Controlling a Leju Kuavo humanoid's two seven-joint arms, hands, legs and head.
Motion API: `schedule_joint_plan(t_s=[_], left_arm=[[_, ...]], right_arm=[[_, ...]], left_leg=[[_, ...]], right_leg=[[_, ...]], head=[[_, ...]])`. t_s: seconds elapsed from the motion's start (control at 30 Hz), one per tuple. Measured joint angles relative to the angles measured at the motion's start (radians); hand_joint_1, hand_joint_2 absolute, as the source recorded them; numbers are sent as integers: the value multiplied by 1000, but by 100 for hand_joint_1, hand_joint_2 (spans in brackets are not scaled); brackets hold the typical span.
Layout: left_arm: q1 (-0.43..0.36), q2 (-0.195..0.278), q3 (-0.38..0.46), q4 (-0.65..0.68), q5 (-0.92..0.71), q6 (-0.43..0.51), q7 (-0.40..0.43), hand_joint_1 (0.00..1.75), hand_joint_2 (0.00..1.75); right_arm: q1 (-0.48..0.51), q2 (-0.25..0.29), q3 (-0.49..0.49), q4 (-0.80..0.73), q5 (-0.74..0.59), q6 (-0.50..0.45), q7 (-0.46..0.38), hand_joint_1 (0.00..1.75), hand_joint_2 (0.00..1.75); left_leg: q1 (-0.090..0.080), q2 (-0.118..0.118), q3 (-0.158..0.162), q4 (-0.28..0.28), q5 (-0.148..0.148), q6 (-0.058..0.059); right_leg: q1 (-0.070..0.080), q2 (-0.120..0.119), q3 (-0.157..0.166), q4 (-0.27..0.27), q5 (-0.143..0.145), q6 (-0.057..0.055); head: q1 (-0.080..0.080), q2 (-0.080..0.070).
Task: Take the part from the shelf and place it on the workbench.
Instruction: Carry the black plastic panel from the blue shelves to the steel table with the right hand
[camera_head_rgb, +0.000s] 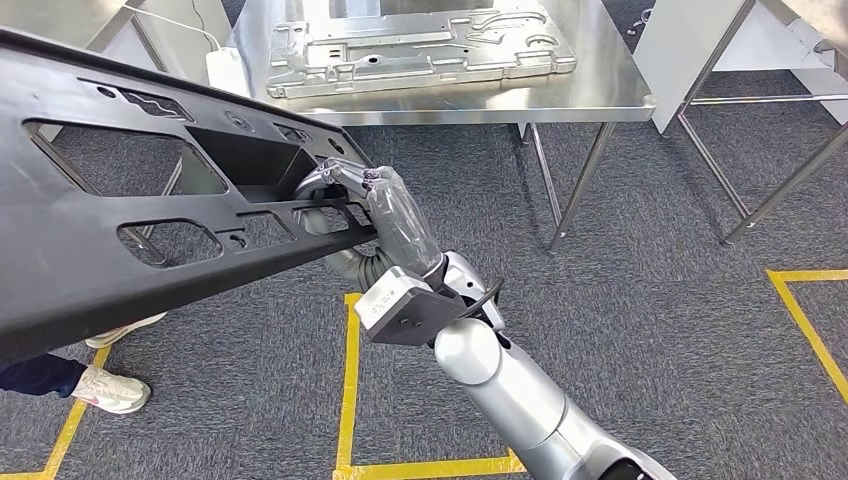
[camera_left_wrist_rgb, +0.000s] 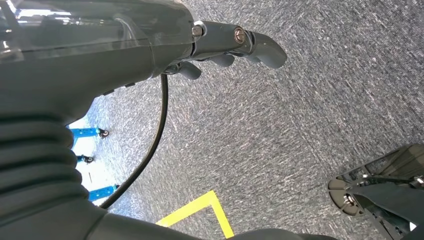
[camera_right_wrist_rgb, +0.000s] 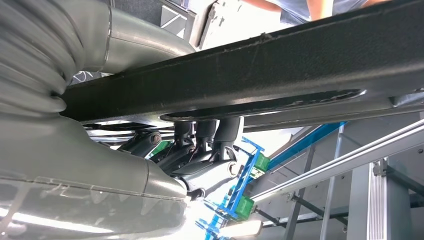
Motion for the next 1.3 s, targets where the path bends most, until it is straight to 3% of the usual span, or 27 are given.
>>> schedule_joint_plan(t_s=[0.87, 1.3], left_arm=[[0, -1, 0, 0, -6, -3, 0, 0, 175], [-1, -1, -13, 0, -18, -15, 4, 0, 175]], right_arm=[[-4, 7, 0, 15, 7, 1, 3, 175, 175], [-78, -8, -35, 40, 68, -15, 60, 175, 175]], left_leg=[[0, 0, 0, 0, 0, 0], [0, 0, -1, 1, 0, 0]], right_leg=[[0, 0, 0, 0, 0, 0], [0, 0, 0, 0, 0, 0]], head=[[0, 0], [0, 0]])
